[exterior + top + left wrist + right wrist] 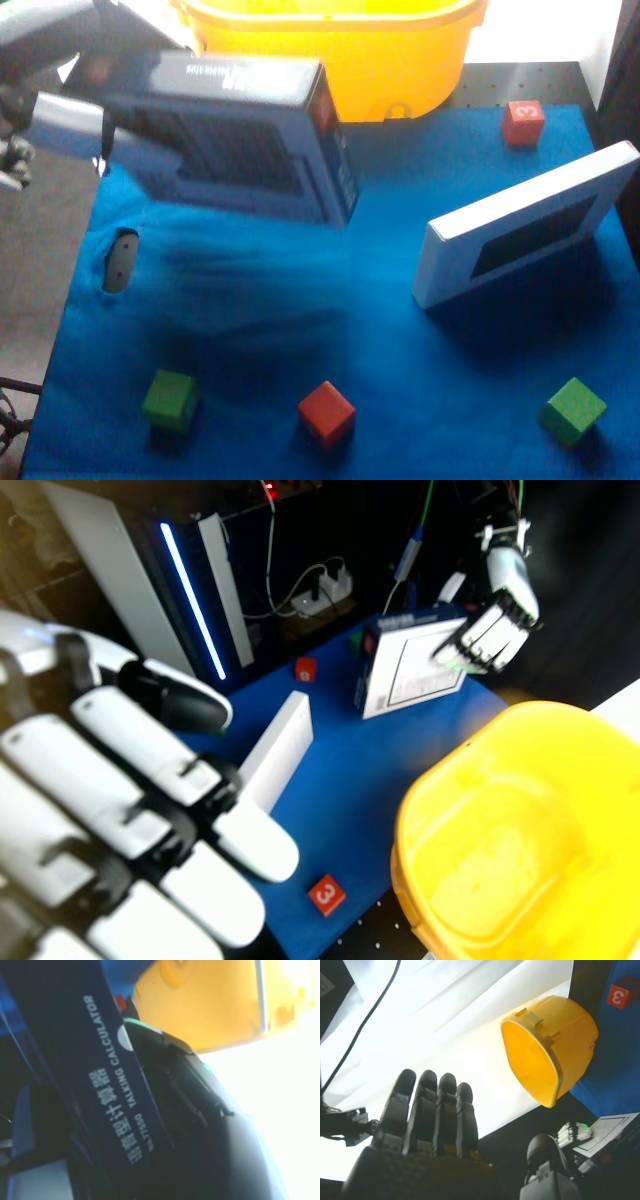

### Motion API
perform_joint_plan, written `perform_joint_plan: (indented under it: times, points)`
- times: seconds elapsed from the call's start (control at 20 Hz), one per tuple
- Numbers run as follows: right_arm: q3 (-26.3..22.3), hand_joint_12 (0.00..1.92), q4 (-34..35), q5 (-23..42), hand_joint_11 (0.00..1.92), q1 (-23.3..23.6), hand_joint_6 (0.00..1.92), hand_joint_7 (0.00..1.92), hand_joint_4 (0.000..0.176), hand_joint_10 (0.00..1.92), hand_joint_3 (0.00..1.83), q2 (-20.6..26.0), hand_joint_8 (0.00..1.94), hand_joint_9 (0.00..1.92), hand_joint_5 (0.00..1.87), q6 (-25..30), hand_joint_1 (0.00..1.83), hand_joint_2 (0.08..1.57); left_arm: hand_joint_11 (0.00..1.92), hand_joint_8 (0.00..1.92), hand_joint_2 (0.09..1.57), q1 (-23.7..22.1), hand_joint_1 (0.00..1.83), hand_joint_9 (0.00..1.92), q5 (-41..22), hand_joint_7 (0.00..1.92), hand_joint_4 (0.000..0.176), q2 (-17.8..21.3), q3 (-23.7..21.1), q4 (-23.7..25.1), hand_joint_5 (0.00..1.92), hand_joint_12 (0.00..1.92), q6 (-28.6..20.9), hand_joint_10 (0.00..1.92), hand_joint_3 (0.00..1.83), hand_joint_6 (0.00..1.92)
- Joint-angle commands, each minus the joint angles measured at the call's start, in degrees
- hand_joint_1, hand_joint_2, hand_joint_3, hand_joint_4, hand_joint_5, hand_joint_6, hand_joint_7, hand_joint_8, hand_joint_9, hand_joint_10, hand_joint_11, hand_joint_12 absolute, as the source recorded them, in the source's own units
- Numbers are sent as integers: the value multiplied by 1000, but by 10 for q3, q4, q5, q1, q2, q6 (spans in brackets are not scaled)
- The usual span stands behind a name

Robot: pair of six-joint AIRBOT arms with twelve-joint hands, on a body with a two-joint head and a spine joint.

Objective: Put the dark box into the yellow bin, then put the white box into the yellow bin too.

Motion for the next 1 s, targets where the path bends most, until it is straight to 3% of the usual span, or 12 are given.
perform_joint_plan:
  times: [0.0,0.1,0.25,0.3,0.4,0.5,0.55,0.65,0.7,0.8,0.9,0.95]
  points:
    - [3,613,3,70,0,5,2,367,22,10,1,-3,5,332,324,-1,0,1071,652,1017,1107,-12,1230,997,-74,1036,0,-1,1,-44,974,1316,-1,656,0,901]
    - [6,651,3,70,0,5,1,372,27,5,3,-11,1,345,322,-1,0,1095,637,1196,1143,-28,1242,802,-87,926,0,0,5,-60,947,1504,9,1136,0,930]
    - [8,631,3,70,0,5,0,352,15,2,6,-15,0,330,306,-1,0,1120,633,1059,1076,-57,1256,912,-89,1047,0,-1,13,-68,1112,1524,14,997,0,622]
    - [8,667,3,70,0,5,1,351,7,1,2,-15,0,328,310,-1,0,1116,650,838,1070,-69,1360,940,-85,1087,0,-1,15,-68,1069,1451,14,1112,0,772]
    - [8,658,3,70,0,1,0,322,0,0,3,-18,0,318,301,-1,0,1128,718,850,1071,-89,1385,956,-75,1065,0,0,21,-68,1044,1266,15,1085,0,854]
    - [11,552,3,70,0,-3,1,317,5,7,6,-25,1,285,303,-1,0,1142,831,1065,1057,-111,1296,976,-64,1029,0,-1,31,-68,1220,1286,17,1052,0,435]
    - [13,766,3,72,12,-9,0,331,0,1,1,-32,0,350,305,-1,0,1150,891,957,1054,-129,1370,1049,-53,1001,0,-1,37,-69,1138,1152,21,1067,12,561]
    - [20,846,26,94,5,-36,0,334,0,0,1,-42,0,365,309,-1,0,1145,887,926,1065,-149,1385,1019,-42,994,0,-2,43,-75,1113,1144,27,1116,4,637]
    - [30,870,53,124,12,-68,0,343,21,2,0,-54,3,372,308,-1,0,1127,899,843,1061,-158,1388,1034,-35,1022,0,-2,48,-80,1087,1074,33,1047,1,759]
    - [53,900,71,142,2,-92,0,356,25,1,0,-83,2,375,309,-1,0,1089,833,734,1039,-169,1394,1038,-22,1124,0,-2,58,-85,1134,1092,37,981,0,688]
    - [58,773,71,143,0,-93,1,331,9,4,5,-97,3,310,314,-1,0,1116,665,628,1048,-191,1392,996,-1,1214,0,-2,65,-82,1028,1160,46,970,0,859]
    - [58,663,72,145,0,-93,1,312,28,6,4,-99,4,272,318,-1,0,1122,506,530,1043,-199,1291,989,7,1267,0,-4,67,-79,1027,1220,51,610,0,881]
